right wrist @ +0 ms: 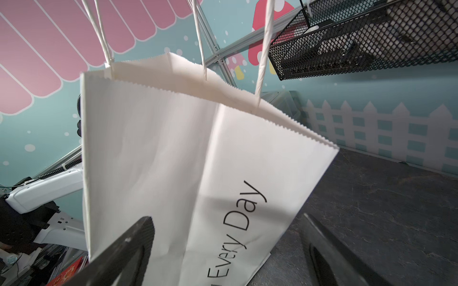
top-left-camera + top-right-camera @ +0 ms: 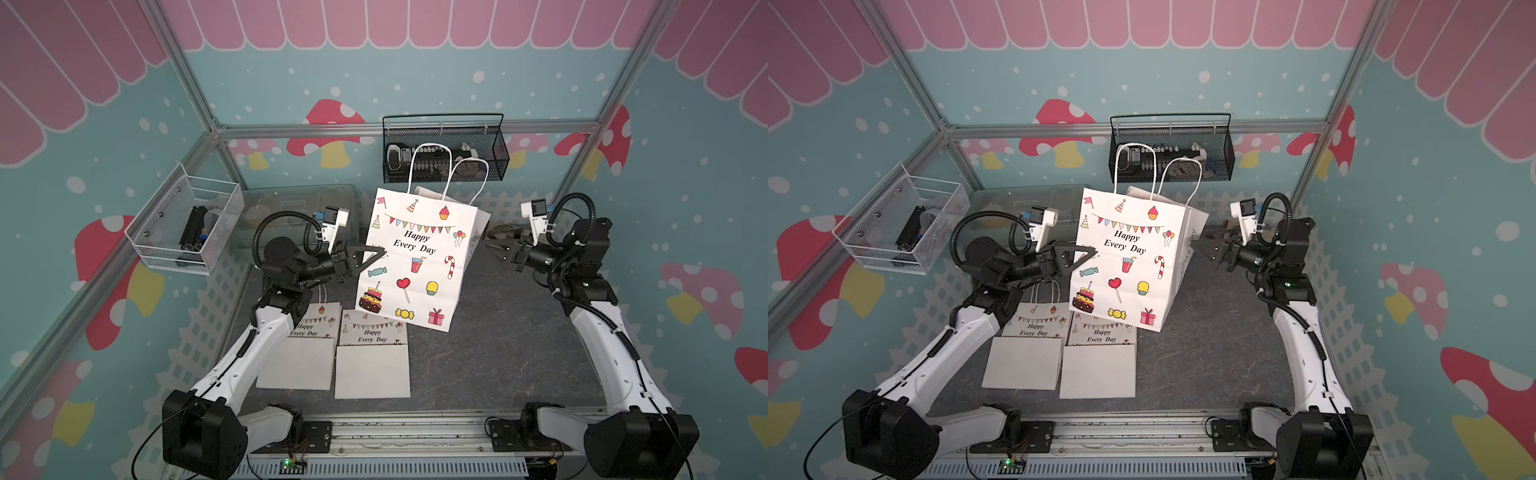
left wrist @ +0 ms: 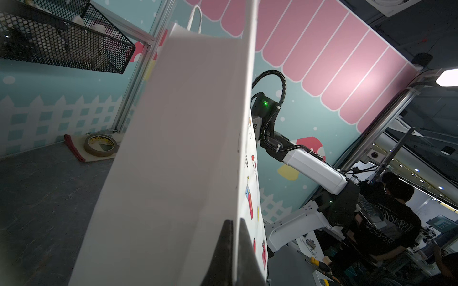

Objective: Put away the paper bag
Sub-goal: Press the paper bag.

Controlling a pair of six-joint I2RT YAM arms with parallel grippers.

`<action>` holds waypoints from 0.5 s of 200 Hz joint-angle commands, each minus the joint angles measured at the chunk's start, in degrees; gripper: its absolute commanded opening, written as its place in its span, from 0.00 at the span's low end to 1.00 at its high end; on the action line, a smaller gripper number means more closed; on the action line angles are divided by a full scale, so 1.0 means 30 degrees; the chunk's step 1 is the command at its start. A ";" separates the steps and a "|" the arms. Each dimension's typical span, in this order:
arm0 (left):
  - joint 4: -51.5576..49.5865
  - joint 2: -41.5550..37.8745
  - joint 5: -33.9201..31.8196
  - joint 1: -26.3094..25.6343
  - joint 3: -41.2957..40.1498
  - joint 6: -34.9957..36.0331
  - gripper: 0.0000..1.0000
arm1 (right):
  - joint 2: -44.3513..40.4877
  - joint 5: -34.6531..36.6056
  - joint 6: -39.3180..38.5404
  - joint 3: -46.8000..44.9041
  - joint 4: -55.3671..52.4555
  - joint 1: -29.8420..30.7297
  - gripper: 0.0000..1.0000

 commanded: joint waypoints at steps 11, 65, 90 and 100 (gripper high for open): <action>0.1201 0.0046 0.0251 0.0079 0.0045 -0.0902 0.00 | 0.0173 -0.0636 -0.0074 -0.0274 0.0618 0.0439 0.93; 0.2143 0.0399 0.0255 -0.0062 0.0072 -0.1734 0.00 | 0.0042 -0.0625 -0.0766 -0.0230 0.0085 0.0811 0.92; 0.2706 0.0436 0.0331 -0.0095 0.0064 -0.2193 0.00 | 0.0073 -0.0563 -0.0943 -0.0230 -0.0098 0.0870 0.92; 0.2735 0.0436 0.0339 -0.0093 0.0073 -0.2241 0.00 | 0.0103 -0.0563 -0.0961 -0.0230 -0.0111 0.0870 0.92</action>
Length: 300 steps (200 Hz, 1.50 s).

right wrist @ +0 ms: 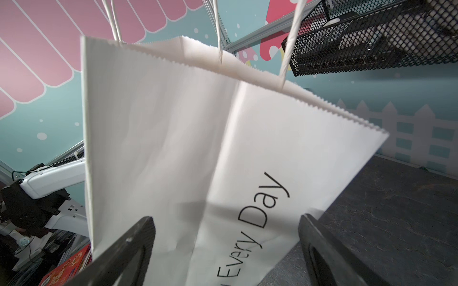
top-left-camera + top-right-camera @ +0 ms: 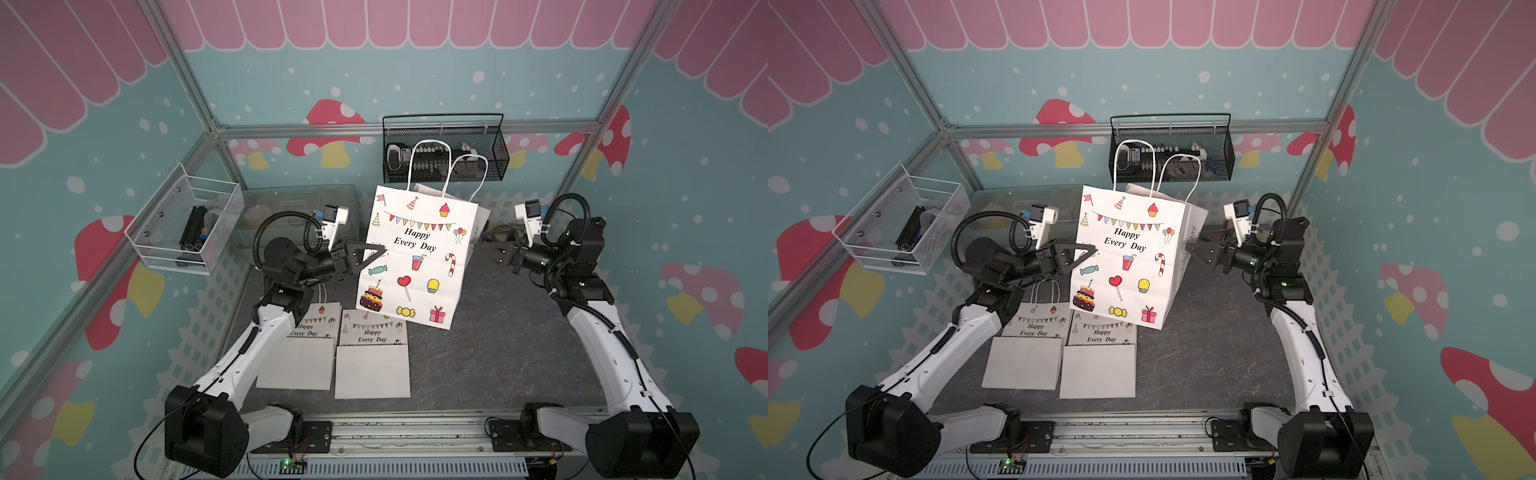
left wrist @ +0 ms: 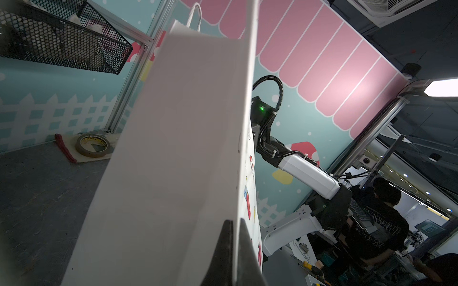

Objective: Put away the paper bag
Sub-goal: Press the paper bag.

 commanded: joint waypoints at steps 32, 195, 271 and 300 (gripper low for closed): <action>0.1345 0.0057 0.0302 -0.0043 0.0066 -0.0740 0.00 | 0.0042 -0.0337 -0.0559 -0.0230 -0.0067 0.0163 0.92; 0.1591 -0.0304 0.0334 -0.0179 0.0438 -0.1735 0.00 | -0.0047 -0.0605 -0.1090 -0.0752 0.0657 0.0252 0.91; 0.2043 -0.1219 -0.1184 0.0112 0.0597 -0.2622 0.00 | -0.0693 -0.0705 0.0898 -0.2337 0.4003 0.0683 0.96; 0.3200 -0.1297 -0.1470 0.0104 0.0596 -0.3641 0.00 | -0.1046 0.0009 0.0787 -0.3013 0.4002 0.0774 0.98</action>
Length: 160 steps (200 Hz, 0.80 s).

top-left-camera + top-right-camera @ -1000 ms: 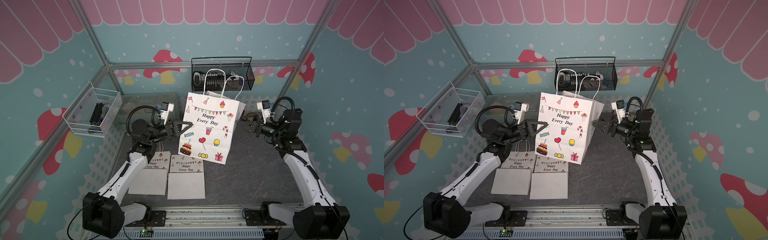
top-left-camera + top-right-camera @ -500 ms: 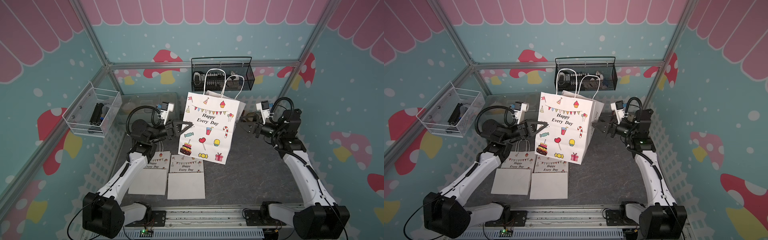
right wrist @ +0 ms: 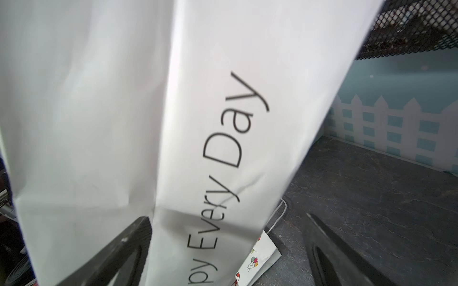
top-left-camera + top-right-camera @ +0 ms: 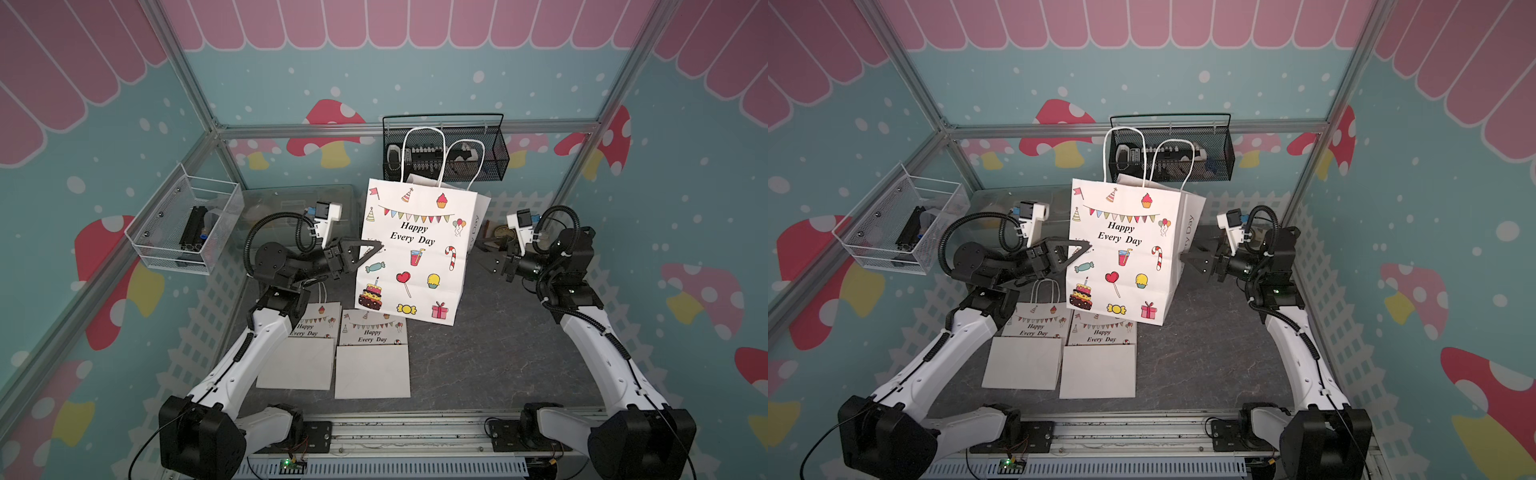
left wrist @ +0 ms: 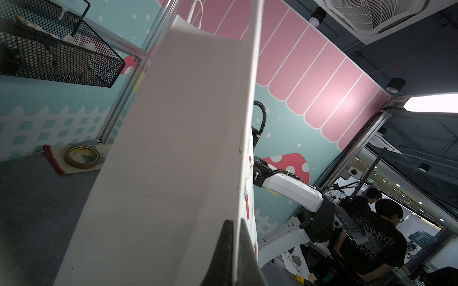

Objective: Put away the paper bag
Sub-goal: Press the paper bag.

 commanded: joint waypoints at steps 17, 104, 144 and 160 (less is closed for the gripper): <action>0.1743 -0.0551 -0.0916 0.0115 0.0549 -0.1354 0.00 | -0.0827 0.0625 0.0458 -0.1091 0.1500 0.0138 0.99; 0.4050 0.0051 -0.1411 0.0086 0.0413 -0.3197 0.00 | -0.1376 0.0676 0.0936 -0.3022 0.2942 0.1755 0.99; 0.4259 0.0176 -0.1214 -0.0025 0.0517 -0.3355 0.00 | -0.0942 0.1025 0.1225 -0.2409 0.3544 0.2767 0.98; 0.4269 0.0221 -0.1153 -0.0107 0.0545 -0.3379 0.00 | -0.0766 0.1090 0.1459 -0.2148 0.3833 0.3050 0.98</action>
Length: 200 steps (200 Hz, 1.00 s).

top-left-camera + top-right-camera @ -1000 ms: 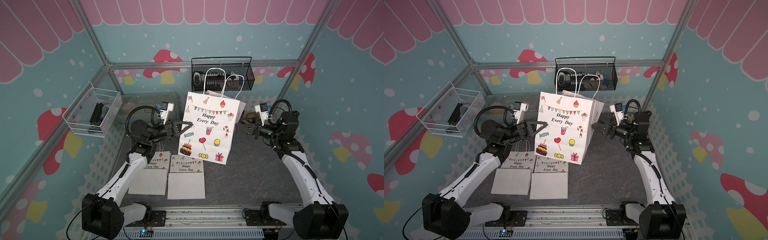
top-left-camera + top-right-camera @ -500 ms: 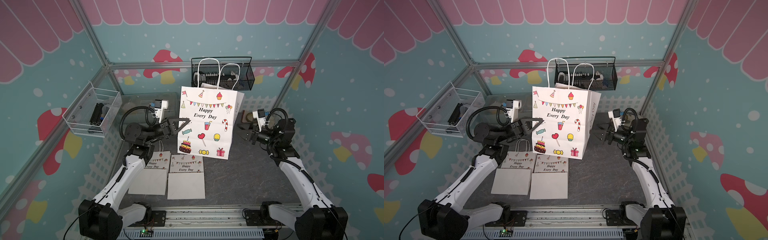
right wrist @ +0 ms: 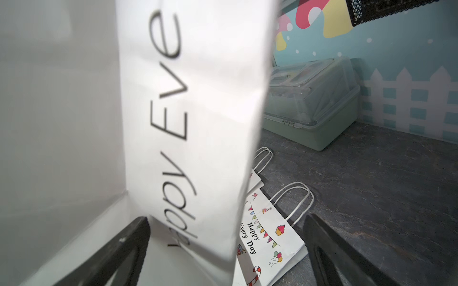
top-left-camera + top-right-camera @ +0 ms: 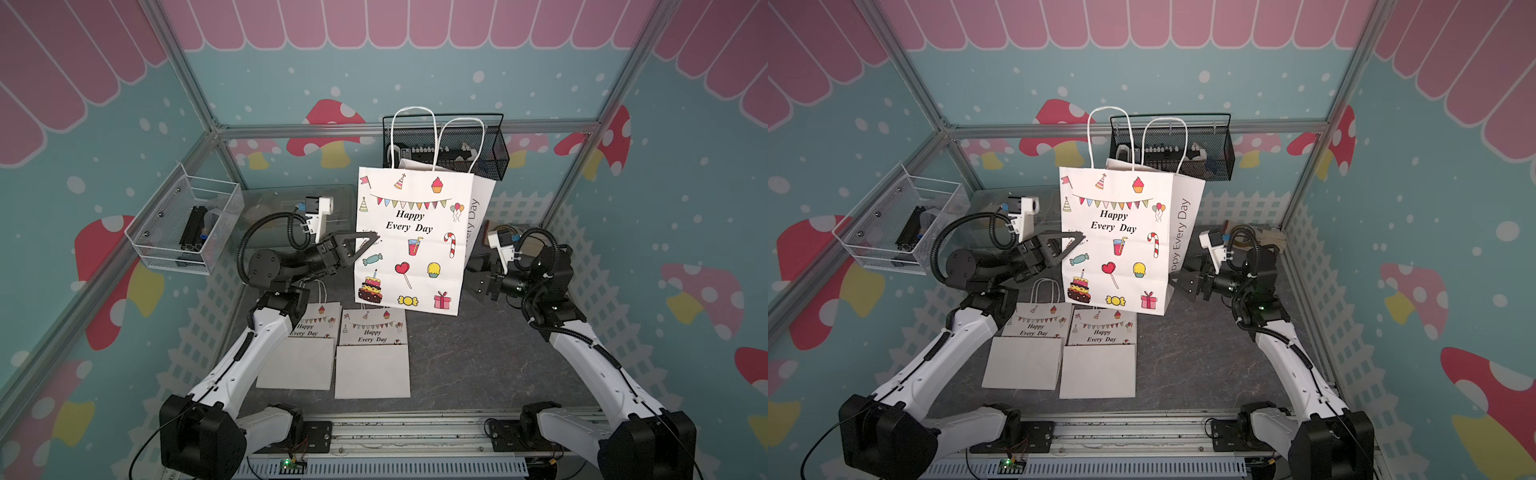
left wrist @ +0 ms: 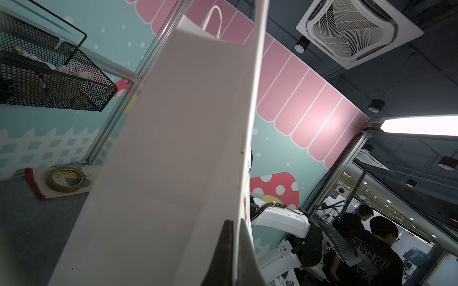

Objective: Put away the paper bag
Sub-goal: Press the paper bag.

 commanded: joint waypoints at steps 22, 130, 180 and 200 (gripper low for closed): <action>0.1254 0.0046 0.0140 -0.0126 0.0575 -0.0616 0.00 | 0.0359 0.0260 0.0725 0.1110 0.1578 0.0656 0.97; 0.1235 -0.0014 0.0320 -0.0220 0.0665 -0.0652 0.00 | 0.0337 0.0351 0.1198 0.1660 0.2043 0.0885 0.95; 0.1263 0.0073 0.0385 -0.0262 0.0708 -0.0654 0.00 | 0.0417 0.0319 0.1253 0.1766 0.2068 0.0885 0.95; 0.1254 0.0048 0.0418 -0.0292 0.0712 -0.0638 0.00 | 0.0415 0.0342 0.1227 0.1755 0.2056 0.0874 0.95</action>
